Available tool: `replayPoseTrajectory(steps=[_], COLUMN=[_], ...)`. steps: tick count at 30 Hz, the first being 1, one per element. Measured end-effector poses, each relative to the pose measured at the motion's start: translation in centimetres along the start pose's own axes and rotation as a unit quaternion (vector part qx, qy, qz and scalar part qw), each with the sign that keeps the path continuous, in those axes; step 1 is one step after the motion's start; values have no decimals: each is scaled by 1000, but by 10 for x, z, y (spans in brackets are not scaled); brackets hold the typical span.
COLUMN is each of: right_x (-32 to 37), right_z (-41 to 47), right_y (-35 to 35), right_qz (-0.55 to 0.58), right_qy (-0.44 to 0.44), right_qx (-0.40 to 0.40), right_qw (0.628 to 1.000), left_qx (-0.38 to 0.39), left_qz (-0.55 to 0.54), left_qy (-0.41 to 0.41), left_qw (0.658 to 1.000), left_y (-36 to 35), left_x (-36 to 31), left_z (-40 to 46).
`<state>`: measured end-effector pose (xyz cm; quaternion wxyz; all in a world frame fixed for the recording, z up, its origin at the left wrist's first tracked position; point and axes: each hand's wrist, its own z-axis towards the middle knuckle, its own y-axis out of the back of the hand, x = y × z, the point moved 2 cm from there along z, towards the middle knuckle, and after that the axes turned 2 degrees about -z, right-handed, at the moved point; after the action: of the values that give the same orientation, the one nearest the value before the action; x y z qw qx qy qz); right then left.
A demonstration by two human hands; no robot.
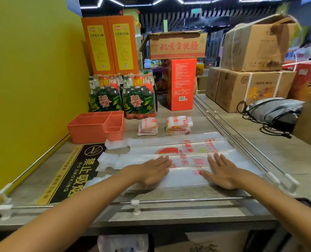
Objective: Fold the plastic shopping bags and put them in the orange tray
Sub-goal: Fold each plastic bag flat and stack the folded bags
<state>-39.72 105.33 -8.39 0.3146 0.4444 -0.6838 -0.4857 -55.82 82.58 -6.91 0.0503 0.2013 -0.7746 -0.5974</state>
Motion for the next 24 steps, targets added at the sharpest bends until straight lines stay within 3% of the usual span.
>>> replayPoseTrajectory(steps=[6, 10, 12, 16, 19, 24], right_x=[1, 3, 9, 53, 88, 124], right_z=[0, 3, 6, 1, 8, 22], right_y=[2, 11, 18, 34, 36, 45], right_qz=[3, -8, -12, -3, 27, 11], right_qy=[-3, -1, 11, 122, 208, 261], right_qx=[2, 1, -41, -134, -130, -179], right_qw=[1000, 1000, 999, 983, 969, 949], left_qx=[-5, -64, -81, -97, -112, -123], left_qz=[-12, 25, 29, 17, 5, 7], left_qy=[32, 57, 60, 37, 37, 40], left_qw=[999, 996, 995, 994, 993, 992], left_y=[-4, 13, 20, 22, 25, 27], left_x=[56, 73, 76, 83, 86, 94], left_z=[-49, -65, -67, -66, -67, -68])
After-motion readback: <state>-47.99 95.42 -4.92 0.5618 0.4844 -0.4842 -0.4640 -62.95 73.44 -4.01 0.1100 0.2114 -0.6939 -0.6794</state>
